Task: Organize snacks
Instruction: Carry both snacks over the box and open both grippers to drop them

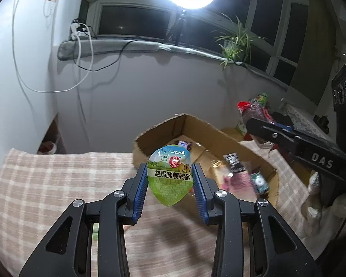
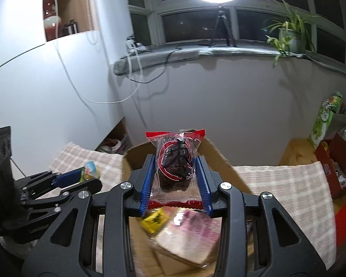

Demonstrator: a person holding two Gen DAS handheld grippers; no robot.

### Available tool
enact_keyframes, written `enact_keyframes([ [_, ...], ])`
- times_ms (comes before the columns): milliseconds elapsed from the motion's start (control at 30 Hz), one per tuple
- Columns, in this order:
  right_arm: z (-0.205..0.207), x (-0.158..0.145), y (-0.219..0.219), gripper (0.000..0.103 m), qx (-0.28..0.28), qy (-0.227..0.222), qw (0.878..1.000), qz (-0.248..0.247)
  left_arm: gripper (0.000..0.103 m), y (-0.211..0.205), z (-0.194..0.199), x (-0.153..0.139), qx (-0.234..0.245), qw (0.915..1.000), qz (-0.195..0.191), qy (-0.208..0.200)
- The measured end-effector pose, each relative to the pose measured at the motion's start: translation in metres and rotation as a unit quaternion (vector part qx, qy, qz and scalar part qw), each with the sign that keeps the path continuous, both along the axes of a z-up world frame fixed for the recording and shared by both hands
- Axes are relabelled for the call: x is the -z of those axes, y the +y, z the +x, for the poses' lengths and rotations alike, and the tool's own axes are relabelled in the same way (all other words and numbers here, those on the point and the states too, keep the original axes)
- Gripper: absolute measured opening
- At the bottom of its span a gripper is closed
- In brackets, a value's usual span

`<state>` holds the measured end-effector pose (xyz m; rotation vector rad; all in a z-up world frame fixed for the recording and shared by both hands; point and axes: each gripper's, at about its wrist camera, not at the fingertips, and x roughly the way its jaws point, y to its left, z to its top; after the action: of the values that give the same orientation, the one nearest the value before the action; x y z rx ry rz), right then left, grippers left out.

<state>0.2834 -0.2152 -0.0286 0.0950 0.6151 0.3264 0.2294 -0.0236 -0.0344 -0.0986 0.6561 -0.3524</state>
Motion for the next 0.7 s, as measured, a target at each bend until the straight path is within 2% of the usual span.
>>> enact_keyframes([
  [300, 0.021, 0.030, -0.030, 0.037, 0.038, 0.044, 0.998, -0.008, 0.036, -0.047, -0.004, 0.013, 0.041, 0.9991, 0.004, 0.010],
  [433, 0.027, 0.041, -0.037, 0.038, 0.042, 0.063, 0.997, -0.011, 0.036, -0.065, -0.006, 0.021, 0.057, 0.9981, 0.018, 0.017],
  [700, 0.027, 0.046, -0.037, 0.038, 0.041, 0.068, 0.997, -0.022, 0.036, -0.085, -0.013, 0.027, 0.079, 0.9960, 0.037, 0.020],
])
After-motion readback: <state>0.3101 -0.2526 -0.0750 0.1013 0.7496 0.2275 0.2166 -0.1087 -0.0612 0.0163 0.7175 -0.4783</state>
